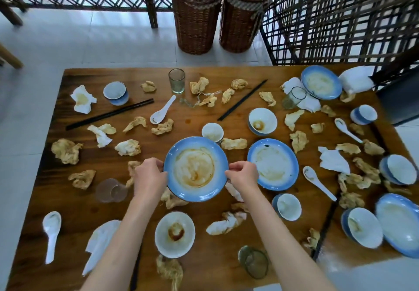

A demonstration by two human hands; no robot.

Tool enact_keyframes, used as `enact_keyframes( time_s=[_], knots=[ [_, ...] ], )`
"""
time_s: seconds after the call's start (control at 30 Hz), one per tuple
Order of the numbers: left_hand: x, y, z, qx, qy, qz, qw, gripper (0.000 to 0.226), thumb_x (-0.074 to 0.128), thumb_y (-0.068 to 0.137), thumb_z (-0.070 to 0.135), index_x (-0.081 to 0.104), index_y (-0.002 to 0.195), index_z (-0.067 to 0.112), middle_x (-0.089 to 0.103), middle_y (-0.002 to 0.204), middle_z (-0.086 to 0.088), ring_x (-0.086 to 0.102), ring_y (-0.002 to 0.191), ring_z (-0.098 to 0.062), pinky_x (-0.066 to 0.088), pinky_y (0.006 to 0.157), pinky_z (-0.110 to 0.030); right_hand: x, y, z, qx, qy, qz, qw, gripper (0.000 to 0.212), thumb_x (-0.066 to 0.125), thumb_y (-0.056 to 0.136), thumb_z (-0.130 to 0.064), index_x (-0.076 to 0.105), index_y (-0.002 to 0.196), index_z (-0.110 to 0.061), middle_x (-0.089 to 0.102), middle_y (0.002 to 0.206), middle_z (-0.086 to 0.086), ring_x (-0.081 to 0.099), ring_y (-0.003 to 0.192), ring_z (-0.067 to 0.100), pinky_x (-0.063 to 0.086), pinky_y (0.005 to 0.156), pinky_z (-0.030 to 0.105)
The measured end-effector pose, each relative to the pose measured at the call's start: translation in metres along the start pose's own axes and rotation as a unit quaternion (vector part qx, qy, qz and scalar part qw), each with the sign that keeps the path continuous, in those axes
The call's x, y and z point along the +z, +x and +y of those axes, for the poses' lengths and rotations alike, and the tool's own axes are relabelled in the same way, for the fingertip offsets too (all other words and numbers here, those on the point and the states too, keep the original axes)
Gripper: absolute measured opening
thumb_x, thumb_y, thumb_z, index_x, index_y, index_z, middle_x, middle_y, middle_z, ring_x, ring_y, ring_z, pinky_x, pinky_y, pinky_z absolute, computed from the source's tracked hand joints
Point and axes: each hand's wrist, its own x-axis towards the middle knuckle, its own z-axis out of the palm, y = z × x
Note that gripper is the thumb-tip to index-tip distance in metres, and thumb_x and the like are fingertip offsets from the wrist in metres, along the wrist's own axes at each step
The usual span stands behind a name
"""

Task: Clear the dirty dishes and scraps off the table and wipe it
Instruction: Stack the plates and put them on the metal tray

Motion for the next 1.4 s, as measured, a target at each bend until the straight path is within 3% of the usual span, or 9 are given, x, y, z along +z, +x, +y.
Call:
enact_keyframes(
  time_s=[0.37,0.57,0.7,0.87,1.07,1.2,1.4],
  knots=[
    [0.07,-0.052,0.103,0.034,-0.085,0.002,0.996,0.024,0.066,0.081,0.012,0.069,0.105,0.01,0.07,0.103,-0.005,0.063,0.099,-0.021,0.049,0.084,-0.032,-0.13,0.054,0.028,-0.034,-0.053,0.028,0.998,0.029,0.072,0.074,-0.004,0.057,0.06,-0.024,0.059,0.067,-0.009,0.063,0.081,0.02,0.055,0.075,0.037],
    [0.123,-0.065,0.144,-0.001,-0.093,0.02,0.996,0.025,0.067,0.081,0.012,0.069,0.106,0.01,0.07,0.104,-0.005,0.063,0.098,-0.02,0.048,0.08,-0.029,-0.17,0.096,0.05,-0.029,-0.101,0.023,0.994,0.025,0.07,0.077,-0.006,0.056,0.064,-0.022,0.057,0.074,-0.006,0.055,0.078,0.014,0.043,0.064,0.026],
    [0.146,-0.067,0.16,-0.022,-0.094,0.018,0.995,0.027,0.064,0.081,0.008,0.068,0.108,0.008,0.07,0.105,-0.007,0.063,0.099,-0.022,0.045,0.076,-0.026,-0.179,0.118,0.059,-0.015,-0.123,0.014,0.992,0.011,0.068,0.076,-0.005,0.068,0.084,-0.012,0.062,0.084,0.001,0.057,0.082,0.017,0.043,0.065,0.024],
    [0.162,-0.064,0.166,-0.035,-0.099,0.014,0.994,0.029,0.062,0.082,0.005,0.066,0.11,0.007,0.068,0.108,-0.009,0.061,0.101,-0.022,0.047,0.081,-0.029,-0.177,0.129,0.072,-0.022,-0.133,0.009,0.991,0.014,0.066,0.076,-0.003,0.062,0.075,-0.016,0.058,0.077,-0.002,0.055,0.078,0.016,0.046,0.066,0.027],
    [0.169,-0.065,0.165,-0.033,-0.091,0.014,0.995,0.028,0.062,0.082,0.003,0.067,0.109,0.006,0.069,0.104,-0.009,0.062,0.098,-0.022,0.044,0.076,-0.024,-0.172,0.134,0.084,-0.023,-0.142,0.011,0.99,0.012,0.063,0.079,-0.004,0.061,0.078,-0.015,0.058,0.076,-0.002,0.056,0.078,0.016,0.045,0.064,0.026],
    [0.17,-0.065,0.165,-0.034,-0.086,0.018,0.996,0.028,0.063,0.082,0.003,0.067,0.109,0.006,0.068,0.104,-0.009,0.062,0.097,-0.021,0.045,0.075,-0.023,-0.167,0.134,0.083,-0.022,-0.135,0.025,0.99,0.011,0.063,0.081,-0.003,0.062,0.085,-0.013,0.059,0.081,-0.001,0.055,0.076,0.014,0.041,0.058,0.021],
    [0.171,-0.062,0.166,-0.031,-0.074,0.005,0.997,0.026,0.064,0.081,0.003,0.068,0.107,0.007,0.069,0.103,-0.008,0.062,0.096,-0.021,0.047,0.076,-0.026,-0.165,0.132,0.087,-0.013,-0.129,0.052,0.99,0.015,0.063,0.08,-0.002,0.059,0.079,-0.016,0.055,0.075,-0.003,0.049,0.066,0.009,0.033,0.046,0.015]
  ],
)
